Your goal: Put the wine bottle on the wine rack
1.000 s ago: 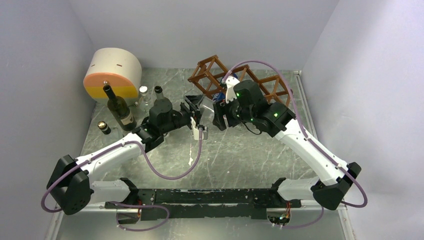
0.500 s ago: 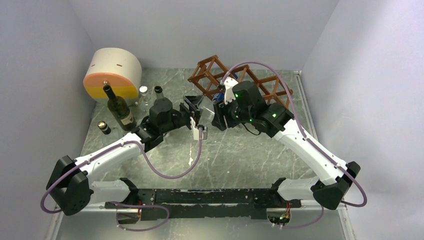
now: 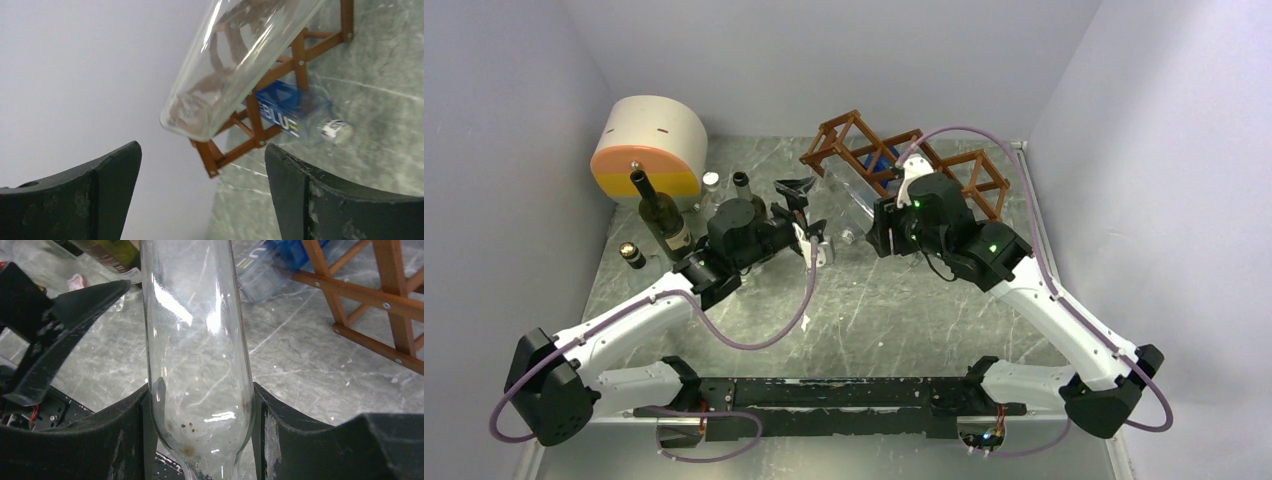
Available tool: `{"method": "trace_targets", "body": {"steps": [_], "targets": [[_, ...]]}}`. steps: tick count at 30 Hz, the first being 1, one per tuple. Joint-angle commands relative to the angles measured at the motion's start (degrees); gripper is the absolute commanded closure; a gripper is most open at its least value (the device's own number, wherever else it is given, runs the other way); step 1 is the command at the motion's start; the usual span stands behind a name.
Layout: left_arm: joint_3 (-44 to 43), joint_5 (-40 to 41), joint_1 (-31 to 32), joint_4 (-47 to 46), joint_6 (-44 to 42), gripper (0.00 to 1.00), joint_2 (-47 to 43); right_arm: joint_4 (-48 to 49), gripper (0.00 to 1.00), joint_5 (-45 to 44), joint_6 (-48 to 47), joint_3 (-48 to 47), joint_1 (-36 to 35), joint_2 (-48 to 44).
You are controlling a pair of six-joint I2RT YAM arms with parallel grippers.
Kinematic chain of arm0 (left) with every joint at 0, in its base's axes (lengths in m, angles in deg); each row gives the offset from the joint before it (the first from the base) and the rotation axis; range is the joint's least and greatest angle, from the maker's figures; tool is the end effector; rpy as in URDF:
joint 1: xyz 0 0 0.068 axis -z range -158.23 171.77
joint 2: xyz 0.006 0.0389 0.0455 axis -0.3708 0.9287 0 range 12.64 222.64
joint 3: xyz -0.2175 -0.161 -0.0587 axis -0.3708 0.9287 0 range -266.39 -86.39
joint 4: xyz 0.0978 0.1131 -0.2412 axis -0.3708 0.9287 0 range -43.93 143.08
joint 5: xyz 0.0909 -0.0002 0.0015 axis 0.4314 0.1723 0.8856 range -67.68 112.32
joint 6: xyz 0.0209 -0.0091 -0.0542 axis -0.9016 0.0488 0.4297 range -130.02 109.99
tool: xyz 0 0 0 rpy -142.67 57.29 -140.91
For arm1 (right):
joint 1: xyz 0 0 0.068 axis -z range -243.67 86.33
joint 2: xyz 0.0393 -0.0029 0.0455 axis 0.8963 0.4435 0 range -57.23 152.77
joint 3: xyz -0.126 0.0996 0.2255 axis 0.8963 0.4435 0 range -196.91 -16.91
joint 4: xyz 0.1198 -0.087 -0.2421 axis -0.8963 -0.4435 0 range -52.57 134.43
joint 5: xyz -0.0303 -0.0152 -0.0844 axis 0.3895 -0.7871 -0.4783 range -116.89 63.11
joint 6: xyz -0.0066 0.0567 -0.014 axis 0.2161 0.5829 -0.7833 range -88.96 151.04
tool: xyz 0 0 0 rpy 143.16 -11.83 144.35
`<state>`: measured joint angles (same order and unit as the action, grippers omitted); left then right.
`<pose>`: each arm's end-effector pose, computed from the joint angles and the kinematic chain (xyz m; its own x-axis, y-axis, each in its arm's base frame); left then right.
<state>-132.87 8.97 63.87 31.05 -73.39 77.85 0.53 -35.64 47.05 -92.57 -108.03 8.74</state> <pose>0.2133 -0.2061 0.3200 0.7145 0.5267 -0.4606 0.4119 0.2156 0.8854 0.1916 0.1783 0.3975 -0.5521 -0.1586 -0.8185 -0.4668 0.8723 0.1458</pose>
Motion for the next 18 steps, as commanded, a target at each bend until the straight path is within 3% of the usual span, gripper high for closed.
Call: {"method": "trace_targets", "body": {"steps": [1,3,6,10,13,18], "targets": [[-3.9,5.2,0.1,7.1,13.6,0.04,-0.7,2.8,1.00,-4.7,3.2,1.9,0.0,-3.1],[-5.7,8.7,0.1,7.5,21.4,0.04,-0.6,1.9,1.00,-5.2,4.3,3.8,0.0,-4.1],[-6.3,20.6,0.0,2.6,41.3,0.04,-1.2,0.3,1.00,-6.2,6.0,6.5,0.0,-5.7],[-16.8,27.3,0.0,14.5,60.6,0.04,0.9,-6.0,1.00,-9.8,10.2,8.0,0.1,-6.7],[-22.1,22.0,-0.1,24.6,68.5,0.04,2.9,-10.5,1.00,-12.1,12.7,7.9,0.1,-6.4],[-25.8,12.1,-0.1,32.1,73.2,0.04,4.3,-12.3,1.00,-15.1,15.6,10.5,0.1,-7.3]]}}
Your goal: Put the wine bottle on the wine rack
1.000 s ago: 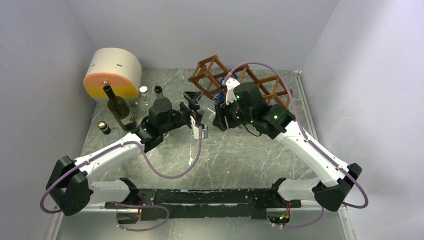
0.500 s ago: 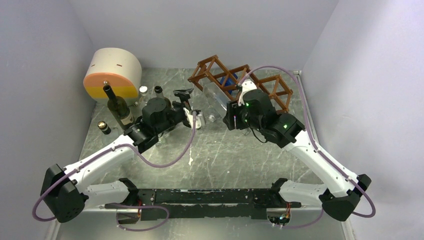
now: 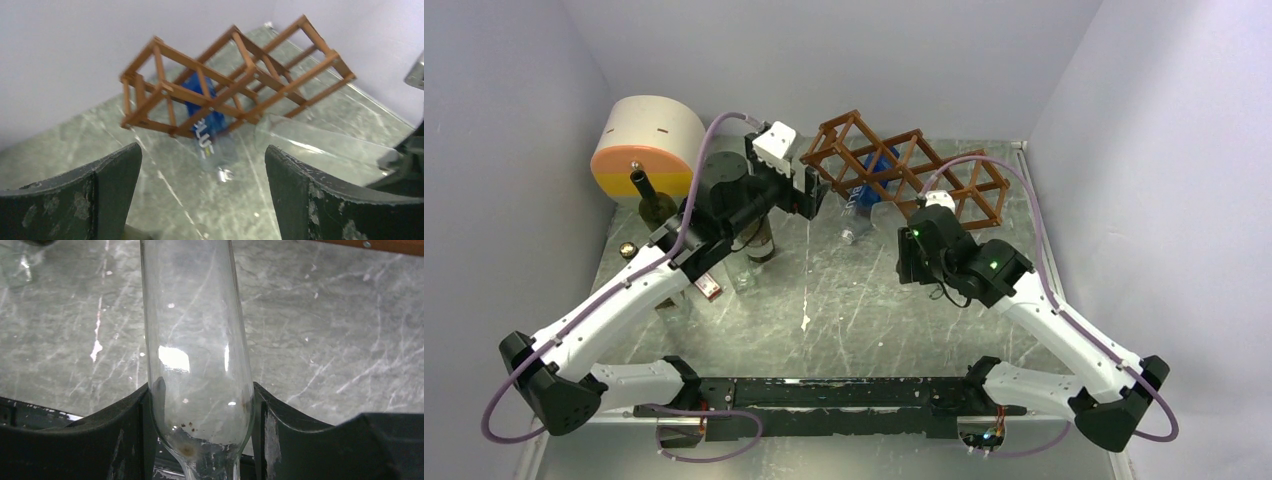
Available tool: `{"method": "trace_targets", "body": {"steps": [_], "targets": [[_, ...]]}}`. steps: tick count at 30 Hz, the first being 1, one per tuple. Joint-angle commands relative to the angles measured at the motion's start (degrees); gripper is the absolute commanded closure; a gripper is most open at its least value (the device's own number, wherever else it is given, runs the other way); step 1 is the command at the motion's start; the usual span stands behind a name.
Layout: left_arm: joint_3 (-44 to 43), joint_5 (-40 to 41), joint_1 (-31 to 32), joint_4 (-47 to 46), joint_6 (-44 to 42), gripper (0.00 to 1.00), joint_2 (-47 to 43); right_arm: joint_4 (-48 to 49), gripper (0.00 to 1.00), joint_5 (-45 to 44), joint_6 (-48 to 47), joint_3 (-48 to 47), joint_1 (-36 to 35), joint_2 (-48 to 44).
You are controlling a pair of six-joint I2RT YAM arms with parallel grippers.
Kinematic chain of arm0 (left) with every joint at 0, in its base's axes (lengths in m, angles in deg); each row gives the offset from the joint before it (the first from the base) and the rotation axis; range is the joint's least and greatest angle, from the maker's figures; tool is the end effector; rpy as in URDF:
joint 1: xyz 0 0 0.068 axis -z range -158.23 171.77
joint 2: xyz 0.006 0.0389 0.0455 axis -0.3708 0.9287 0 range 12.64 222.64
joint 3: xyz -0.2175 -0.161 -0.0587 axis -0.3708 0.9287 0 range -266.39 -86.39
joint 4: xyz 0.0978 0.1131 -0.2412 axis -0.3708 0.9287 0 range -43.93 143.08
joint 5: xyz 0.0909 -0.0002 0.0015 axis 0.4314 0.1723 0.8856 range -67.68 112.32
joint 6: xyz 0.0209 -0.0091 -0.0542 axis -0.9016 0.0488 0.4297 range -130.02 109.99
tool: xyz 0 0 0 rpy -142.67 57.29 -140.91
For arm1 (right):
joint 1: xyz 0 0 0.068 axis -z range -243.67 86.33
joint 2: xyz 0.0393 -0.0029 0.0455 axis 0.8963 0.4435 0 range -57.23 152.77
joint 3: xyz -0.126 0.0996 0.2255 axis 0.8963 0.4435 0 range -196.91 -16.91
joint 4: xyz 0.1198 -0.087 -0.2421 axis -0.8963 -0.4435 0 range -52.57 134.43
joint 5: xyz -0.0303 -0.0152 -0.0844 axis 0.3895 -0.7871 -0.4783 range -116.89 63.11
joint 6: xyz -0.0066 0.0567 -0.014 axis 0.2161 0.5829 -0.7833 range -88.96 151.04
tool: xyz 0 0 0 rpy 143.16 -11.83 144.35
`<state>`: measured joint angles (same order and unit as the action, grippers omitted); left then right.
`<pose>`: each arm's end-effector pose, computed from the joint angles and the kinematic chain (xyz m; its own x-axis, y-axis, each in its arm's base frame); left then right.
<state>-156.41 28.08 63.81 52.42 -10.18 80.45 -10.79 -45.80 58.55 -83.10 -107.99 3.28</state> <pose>0.2263 -0.1985 0.4237 -0.0519 0.0506 -0.9974 0.5920 0.8058 0.0101 0.1697 0.1464 0.3462 -0.7186 -0.0909 -0.6895 -0.2012 0.9762 0.0809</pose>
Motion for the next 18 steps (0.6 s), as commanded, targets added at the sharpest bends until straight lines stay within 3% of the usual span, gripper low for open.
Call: {"method": "trace_targets", "body": {"steps": [1,8,18], "targets": [[-2.1,-8.0,0.0,11.0,10.6,0.04,1.4,-1.4,1.00,-5.5,4.7,1.5,0.1,-1.6],[1.8,-11.9,0.1,12.4,13.6,0.04,-3.6,-2.6,1.00,-13.7,10.0,4.1,0.9,2.0],[5.8,-17.2,0.0,11.3,12.2,0.04,-8.2,6.2,1.00,-14.1,9.7,7.2,5.6,6.1]]}}
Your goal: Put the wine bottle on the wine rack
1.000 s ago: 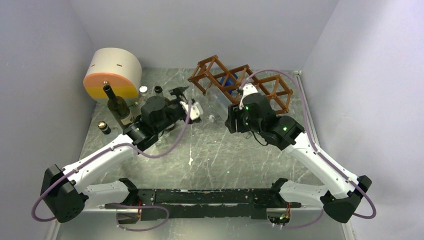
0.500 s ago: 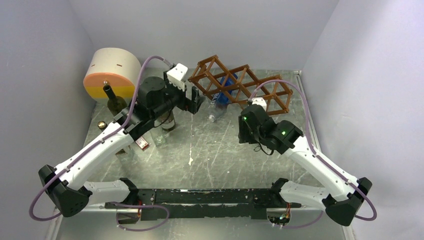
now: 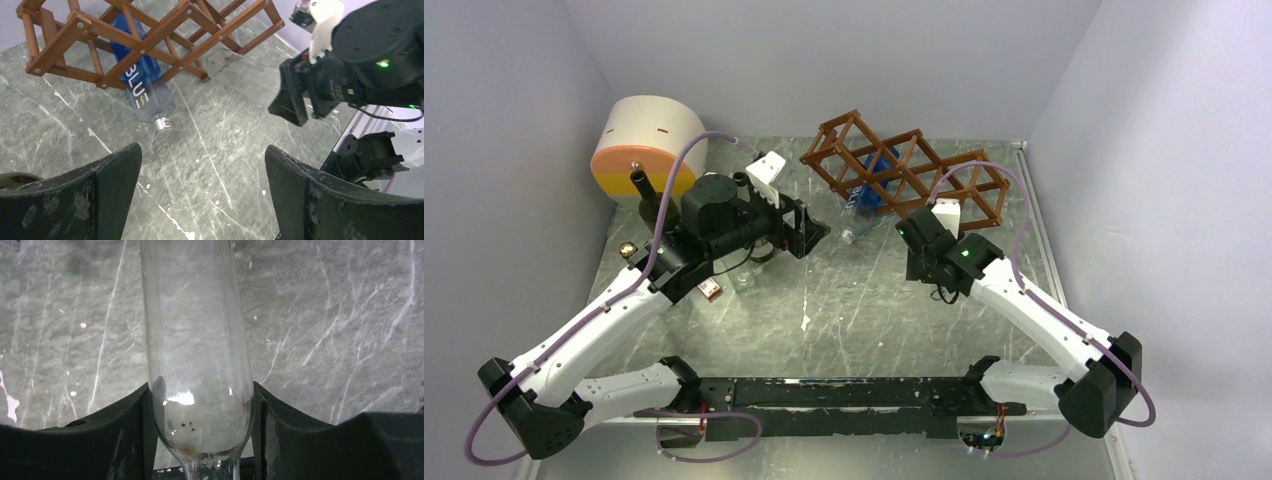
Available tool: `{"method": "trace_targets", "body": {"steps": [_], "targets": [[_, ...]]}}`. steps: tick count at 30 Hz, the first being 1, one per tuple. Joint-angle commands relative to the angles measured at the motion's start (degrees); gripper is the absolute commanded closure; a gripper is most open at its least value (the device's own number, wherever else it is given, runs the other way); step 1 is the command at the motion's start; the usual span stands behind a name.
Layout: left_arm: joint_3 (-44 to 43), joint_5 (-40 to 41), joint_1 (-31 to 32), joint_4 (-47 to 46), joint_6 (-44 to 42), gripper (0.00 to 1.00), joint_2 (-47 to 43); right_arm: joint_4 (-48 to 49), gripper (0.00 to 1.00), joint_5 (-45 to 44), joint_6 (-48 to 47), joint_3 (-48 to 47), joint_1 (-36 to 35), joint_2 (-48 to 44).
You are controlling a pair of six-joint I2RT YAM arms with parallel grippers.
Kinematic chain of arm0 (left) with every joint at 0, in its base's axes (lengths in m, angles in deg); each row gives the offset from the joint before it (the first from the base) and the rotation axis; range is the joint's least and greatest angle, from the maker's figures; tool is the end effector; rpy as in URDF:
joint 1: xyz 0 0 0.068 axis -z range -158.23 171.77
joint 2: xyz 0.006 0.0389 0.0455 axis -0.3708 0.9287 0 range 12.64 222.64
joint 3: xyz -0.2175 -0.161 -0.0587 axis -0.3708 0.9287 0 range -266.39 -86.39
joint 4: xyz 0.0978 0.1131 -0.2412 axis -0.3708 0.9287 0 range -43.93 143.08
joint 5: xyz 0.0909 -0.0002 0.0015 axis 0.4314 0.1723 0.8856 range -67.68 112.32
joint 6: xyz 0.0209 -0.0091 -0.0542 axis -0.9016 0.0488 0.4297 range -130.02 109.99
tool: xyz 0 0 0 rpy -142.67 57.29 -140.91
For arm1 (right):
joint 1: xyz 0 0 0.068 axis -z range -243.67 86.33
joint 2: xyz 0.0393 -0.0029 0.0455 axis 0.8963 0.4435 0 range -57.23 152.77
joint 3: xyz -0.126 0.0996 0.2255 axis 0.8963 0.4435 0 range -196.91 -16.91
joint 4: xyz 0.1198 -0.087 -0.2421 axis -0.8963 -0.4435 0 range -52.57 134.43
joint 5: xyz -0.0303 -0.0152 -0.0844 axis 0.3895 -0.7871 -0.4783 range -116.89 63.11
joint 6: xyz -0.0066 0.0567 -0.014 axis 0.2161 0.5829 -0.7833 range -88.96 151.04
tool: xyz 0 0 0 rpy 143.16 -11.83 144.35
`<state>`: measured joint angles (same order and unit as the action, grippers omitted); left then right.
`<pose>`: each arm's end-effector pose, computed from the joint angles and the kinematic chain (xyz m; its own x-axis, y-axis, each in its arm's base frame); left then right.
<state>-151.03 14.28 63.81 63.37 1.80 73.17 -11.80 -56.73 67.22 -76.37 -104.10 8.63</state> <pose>0.1926 -0.1819 0.3995 -0.3223 0.0176 -0.9465 0.7133 0.6619 -0.2306 0.1927 0.1364 0.2893 -0.7749 0.0125 -0.6320 0.0857 0.9927 -0.0854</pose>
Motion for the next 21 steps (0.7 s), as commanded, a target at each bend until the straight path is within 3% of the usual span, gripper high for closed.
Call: {"method": "trace_targets", "body": {"steps": [1,11,21], "targets": [[0.4,-3.7,0.0,0.5,0.3,0.04,-1.0,8.3,1.00,-3.1,1.1,0.6,2.1,1.0],[-2.2,-5.4,0.0,3.2,6.6,0.04,0.6,20.9,1.00,-5.6,7.4,4.3,4.6,5.7],[-5.9,-7.7,0.0,5.5,4.7,0.04,3.1,34.3,1.00,-13.3,11.4,10.5,5.0,8.6]]}}
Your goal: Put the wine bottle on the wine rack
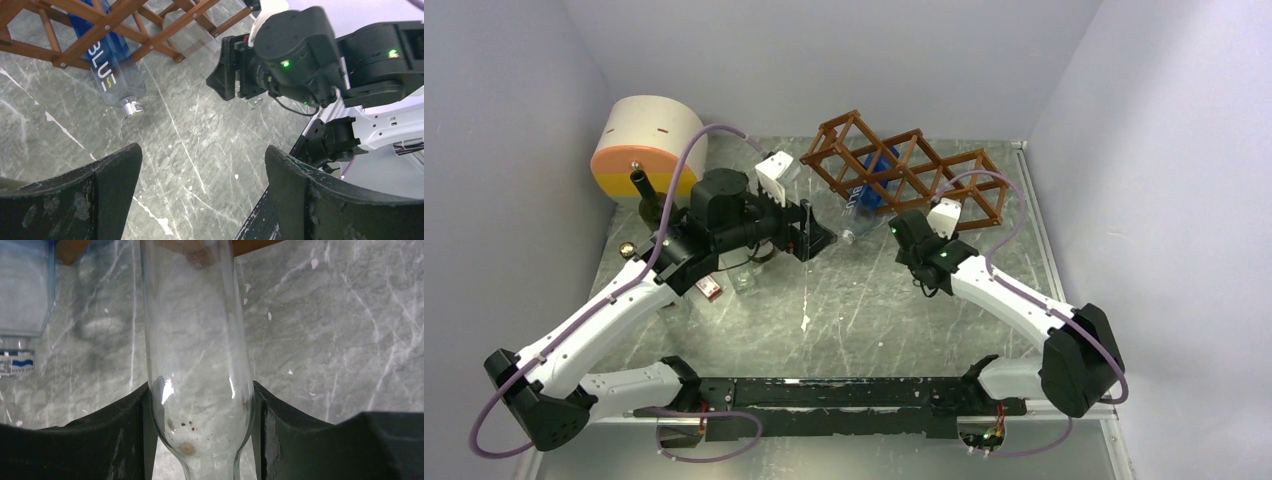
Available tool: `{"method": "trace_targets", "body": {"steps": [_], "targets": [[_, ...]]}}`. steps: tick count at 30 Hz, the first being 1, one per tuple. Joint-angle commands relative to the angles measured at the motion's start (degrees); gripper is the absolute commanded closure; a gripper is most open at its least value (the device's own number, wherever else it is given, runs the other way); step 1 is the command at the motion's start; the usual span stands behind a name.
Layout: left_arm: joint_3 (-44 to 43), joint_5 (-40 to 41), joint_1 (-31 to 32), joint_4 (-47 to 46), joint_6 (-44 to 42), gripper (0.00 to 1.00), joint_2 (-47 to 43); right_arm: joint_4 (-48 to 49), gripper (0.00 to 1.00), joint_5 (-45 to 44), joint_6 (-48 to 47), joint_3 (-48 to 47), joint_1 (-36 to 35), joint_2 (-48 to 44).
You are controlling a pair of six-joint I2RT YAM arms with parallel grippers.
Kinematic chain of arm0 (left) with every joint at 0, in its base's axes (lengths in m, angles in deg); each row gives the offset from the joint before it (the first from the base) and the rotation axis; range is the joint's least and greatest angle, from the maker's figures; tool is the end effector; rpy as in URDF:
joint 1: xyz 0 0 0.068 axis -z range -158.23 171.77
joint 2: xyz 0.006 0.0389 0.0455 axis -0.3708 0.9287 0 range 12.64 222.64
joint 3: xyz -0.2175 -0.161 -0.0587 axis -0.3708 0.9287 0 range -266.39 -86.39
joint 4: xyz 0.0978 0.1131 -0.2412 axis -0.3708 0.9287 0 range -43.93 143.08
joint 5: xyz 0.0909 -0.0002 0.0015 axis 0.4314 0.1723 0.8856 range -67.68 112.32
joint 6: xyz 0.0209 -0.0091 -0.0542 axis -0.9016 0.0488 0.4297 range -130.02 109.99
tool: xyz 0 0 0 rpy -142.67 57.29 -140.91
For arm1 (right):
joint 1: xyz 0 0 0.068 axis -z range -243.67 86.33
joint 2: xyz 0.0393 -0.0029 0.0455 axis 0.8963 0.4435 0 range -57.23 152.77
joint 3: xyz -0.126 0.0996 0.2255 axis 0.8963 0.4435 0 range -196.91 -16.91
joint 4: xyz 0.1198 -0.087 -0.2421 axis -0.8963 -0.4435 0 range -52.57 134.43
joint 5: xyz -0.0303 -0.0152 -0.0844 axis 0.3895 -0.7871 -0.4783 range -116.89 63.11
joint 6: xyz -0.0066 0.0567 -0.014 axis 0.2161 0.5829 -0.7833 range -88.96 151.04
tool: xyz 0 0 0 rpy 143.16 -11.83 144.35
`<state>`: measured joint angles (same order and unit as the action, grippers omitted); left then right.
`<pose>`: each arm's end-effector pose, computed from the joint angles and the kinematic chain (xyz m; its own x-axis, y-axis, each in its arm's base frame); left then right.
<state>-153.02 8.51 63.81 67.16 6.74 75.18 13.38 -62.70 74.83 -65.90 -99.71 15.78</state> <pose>0.1939 -0.1887 0.3967 -0.4442 0.0236 -0.8956 0.7224 0.6007 -0.3425 0.2360 0.1409 0.2264 -0.6212 0.2420 -0.7454 0.3100 0.9494 0.0499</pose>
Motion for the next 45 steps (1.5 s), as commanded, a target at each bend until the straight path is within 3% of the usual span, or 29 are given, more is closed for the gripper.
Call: {"method": "trace_targets", "body": {"steps": [1,6,14,23,35,45], "targets": [[-4.6,-2.9,0.0,1.9,-0.7,0.04,1.3,9.5,1.00,-7.7,4.7,-0.3,0.7,2.3],[-8.1,-7.0,0.0,2.3,-1.4,0.04,2.8,13.2,1.00,-10.3,5.4,-0.2,0.7,5.8],[-11.5,-7.0,-0.1,3.4,-0.9,0.04,4.7,13.9,1.00,-15.6,3.9,-2.0,0.7,9.5],[-11.8,-6.7,-0.1,2.4,0.0,0.04,5.4,26.9,1.00,-15.8,-7.4,0.4,1.8,11.7],[-11.9,-7.3,0.0,2.7,0.4,0.04,6.2,24.4,1.00,-20.7,-6.6,-3.7,3.4,19.1],[-10.7,-7.0,0.0,2.3,0.9,0.04,5.6,30.7,0.77,-18.2,-11.7,-3.3,5.0,21.0]]}}
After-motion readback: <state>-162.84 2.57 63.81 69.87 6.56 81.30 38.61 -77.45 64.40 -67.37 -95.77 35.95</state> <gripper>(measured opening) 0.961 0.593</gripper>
